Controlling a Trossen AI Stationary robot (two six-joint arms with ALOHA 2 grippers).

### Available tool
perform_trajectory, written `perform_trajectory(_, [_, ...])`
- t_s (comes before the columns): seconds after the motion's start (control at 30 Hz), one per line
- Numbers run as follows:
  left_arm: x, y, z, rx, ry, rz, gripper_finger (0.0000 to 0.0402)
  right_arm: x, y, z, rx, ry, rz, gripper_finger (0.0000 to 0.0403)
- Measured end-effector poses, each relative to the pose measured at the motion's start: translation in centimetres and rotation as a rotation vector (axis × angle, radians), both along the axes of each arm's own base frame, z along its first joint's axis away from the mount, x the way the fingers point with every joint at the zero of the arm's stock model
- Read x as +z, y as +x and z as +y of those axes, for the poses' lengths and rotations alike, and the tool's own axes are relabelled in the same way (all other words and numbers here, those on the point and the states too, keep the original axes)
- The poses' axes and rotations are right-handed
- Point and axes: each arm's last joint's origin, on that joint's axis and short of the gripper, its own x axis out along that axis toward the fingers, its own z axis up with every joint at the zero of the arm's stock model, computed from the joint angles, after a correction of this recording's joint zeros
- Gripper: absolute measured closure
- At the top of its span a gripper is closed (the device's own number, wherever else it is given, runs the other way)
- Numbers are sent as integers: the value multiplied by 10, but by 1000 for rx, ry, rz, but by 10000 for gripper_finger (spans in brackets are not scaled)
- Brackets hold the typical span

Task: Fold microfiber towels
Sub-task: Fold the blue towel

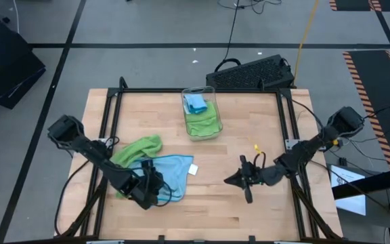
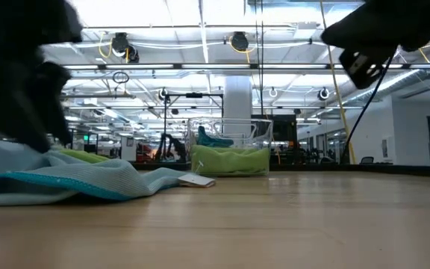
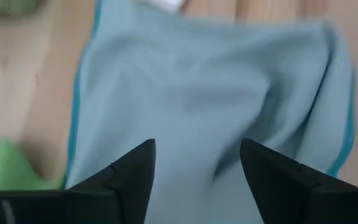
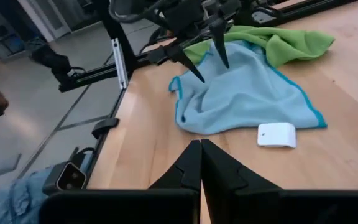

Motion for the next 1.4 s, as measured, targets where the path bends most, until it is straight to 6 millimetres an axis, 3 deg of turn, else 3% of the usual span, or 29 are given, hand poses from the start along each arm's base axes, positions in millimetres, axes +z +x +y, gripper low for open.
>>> perform_trajectory(0.27, [21,34,6,11,148,-120,185,2,-10,12,-66,-44,-38,403])
perform_trajectory(0.47, [23,46,17,130,110,-207,164,0,-16,20,-36,-22,-21,403])
perform_trajectory(0.73, [-6,65,11,163,112,-240,116,-6,-20,30,-53,74,4,403])
perform_trajectory(0.9, [-29,79,10,118,85,-203,110,-18,-19,34,-66,114,46,403])
perform_trajectory(1.07, [-38,91,22,152,43,-165,111,-21,-15,32,-78,99,49,403])
perform_trajectory(1.2, [-42,95,30,129,-82,-94,157,-22,-14,30,-83,70,45,403])
perform_trajectory(1.4, [-40,95,24,48,-100,-88,319,-21,-14,30,-77,51,40,403])
